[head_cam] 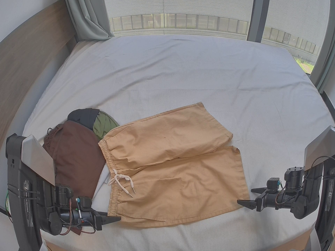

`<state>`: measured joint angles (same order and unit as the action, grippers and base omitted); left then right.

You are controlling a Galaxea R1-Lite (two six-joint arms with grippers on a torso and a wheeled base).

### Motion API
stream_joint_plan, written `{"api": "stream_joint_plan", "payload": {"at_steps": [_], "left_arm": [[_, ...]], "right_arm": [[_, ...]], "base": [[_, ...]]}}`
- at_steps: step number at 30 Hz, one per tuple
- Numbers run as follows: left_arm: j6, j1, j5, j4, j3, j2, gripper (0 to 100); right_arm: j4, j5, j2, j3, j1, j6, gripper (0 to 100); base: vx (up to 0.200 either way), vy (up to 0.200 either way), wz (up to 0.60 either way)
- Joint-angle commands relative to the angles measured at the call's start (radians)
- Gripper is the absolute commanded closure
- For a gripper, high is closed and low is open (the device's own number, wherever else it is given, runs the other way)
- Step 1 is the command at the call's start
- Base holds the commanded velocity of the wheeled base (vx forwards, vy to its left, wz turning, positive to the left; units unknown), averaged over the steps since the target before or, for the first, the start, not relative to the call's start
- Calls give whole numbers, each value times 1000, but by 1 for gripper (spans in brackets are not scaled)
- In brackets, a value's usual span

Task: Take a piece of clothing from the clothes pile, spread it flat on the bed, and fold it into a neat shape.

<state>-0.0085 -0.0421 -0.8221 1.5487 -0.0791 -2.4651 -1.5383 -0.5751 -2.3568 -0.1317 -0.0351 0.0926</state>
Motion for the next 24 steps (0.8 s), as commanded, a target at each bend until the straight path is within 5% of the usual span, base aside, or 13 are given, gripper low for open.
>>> {"api": "stream_joint_plan", "payload": {"at_steps": [1, 20, 21, 24], "left_arm": [[1, -2, -2, 1, 1, -5, 100], [9, -7, -3, 1, -1, -5, 100], [9, -7, -3, 1, -1, -5, 100], [9, -7, -3, 1, -1, -5, 100]], "right_arm": [[0, -6, -2, 4, -3, 1, 0], [0, -68, -6, 35, -28, -2, 0], [0, -68, -6, 34, -28, -2, 100], [0, -68, -7, 34, -26, -4, 100]], "base": [[0, 0, 0], [0, 0, 0], [0, 0, 0], [0, 0, 0]]}}
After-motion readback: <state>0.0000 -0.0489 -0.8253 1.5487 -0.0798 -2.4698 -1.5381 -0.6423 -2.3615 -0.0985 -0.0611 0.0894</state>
